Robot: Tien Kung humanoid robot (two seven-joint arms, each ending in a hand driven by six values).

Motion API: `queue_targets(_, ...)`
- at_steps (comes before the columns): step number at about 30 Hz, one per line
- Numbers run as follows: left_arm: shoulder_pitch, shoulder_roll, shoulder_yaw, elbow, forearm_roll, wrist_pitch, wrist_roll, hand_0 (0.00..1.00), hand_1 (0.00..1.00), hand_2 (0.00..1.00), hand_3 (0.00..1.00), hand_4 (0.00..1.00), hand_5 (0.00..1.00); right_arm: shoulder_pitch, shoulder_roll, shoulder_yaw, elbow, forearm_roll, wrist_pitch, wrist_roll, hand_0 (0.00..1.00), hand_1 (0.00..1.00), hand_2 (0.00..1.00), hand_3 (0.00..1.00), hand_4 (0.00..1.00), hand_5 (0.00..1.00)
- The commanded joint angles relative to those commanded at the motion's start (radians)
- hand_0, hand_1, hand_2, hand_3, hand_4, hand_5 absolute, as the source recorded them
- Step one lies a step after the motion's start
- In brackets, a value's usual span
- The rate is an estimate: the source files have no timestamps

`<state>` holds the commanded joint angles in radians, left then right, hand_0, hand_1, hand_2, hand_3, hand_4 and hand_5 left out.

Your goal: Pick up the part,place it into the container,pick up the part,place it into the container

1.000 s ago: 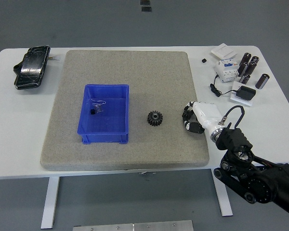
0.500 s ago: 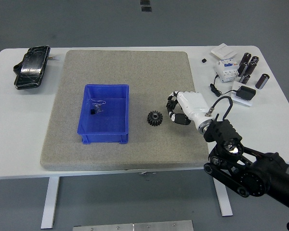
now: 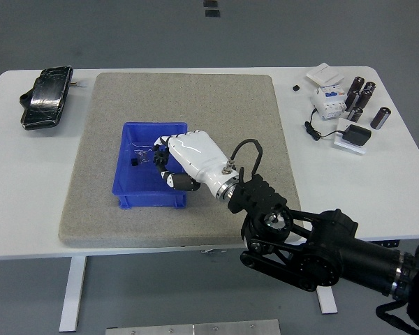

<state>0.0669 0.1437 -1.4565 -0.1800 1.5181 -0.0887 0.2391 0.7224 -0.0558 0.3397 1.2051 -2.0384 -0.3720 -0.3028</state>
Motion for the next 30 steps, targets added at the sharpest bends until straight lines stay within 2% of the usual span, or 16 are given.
queue_targets(4,0.000,0.000,-0.001,0.000,0.001,0.000,0.002,0.669,0.645,0.615,0.617,0.683,0.556,0.007,0.009,-0.013,-0.015,0.011,0.031,0.007,0.475,0.540,0.600,0.686,0.346,0.145)
queue_targets(5,0.000,0.000,-0.001,0.000,0.001,0.000,0.002,0.669,0.645,0.614,0.618,0.684,0.557,0.008,0.010,-0.014,-0.018,0.012,0.036,0.009,0.785,0.773,0.809,0.782,0.579,0.352)
queue_targets(10,-0.001,0.000,-0.001,0.000,0.002,0.000,0.002,0.669,0.645,0.614,0.618,0.684,0.557,0.007,0.013,-0.010,-0.024,0.016,0.062,0.013,0.785,0.773,0.809,0.782,0.579,0.352)
queue_targets(11,-0.001,0.000,-0.001,0.000,0.002,-0.001,0.002,0.669,0.645,0.615,0.617,0.684,0.558,0.006,0.013,-0.008,-0.024,0.017,0.068,0.013,0.918,0.878,0.905,0.938,0.761,0.435)
queue_targets(16,-0.001,0.000,0.000,0.000,0.002,-0.001,0.002,0.669,0.645,0.615,0.617,0.684,0.558,0.001,0.013,0.009,-0.023,0.026,0.087,0.018,0.918,0.878,0.905,0.938,0.761,0.435)
queue_targets(17,-0.001,0.000,0.001,0.000,0.002,-0.001,0.002,0.669,0.645,0.613,0.615,0.683,0.558,-0.001,0.012,0.019,-0.020,0.030,0.087,0.021,0.929,0.882,0.911,0.949,0.849,0.481)
queue_targets(21,-0.001,-0.001,0.003,0.000,0.001,-0.002,0.001,0.669,0.645,0.613,0.615,0.683,0.558,-0.023,0.003,0.077,-0.003,0.050,0.070,0.034,0.929,0.882,0.911,0.949,0.849,0.481)
queue_targets(25,0.000,-0.003,0.003,0.000,0.000,-0.001,0.000,0.669,0.644,0.612,0.615,0.684,0.561,-0.066,-0.029,0.160,0.012,0.056,0.042,0.034,0.895,0.846,0.886,0.935,0.826,0.448)
queue_targets(28,0.003,-0.005,0.005,0.000,-0.003,-0.001,0.001,0.669,0.644,0.612,0.615,0.684,0.561,-0.105,-0.069,0.231,-0.006,0.057,0.039,0.032,0.895,0.846,0.886,0.935,0.826,0.448)
queue_targets(29,0.004,-0.005,0.005,0.000,-0.004,-0.002,0.002,0.669,0.645,0.612,0.616,0.683,0.561,-0.118,-0.084,0.253,-0.018,0.061,0.041,0.034,0.844,0.808,0.873,0.913,0.830,0.459)
queue_targets(30,0.004,-0.006,0.005,0.000,-0.005,-0.002,0.003,0.669,0.645,0.612,0.616,0.683,0.561,-0.129,-0.097,0.272,-0.030,0.066,0.043,0.035,0.844,0.808,0.873,0.913,0.830,0.459)
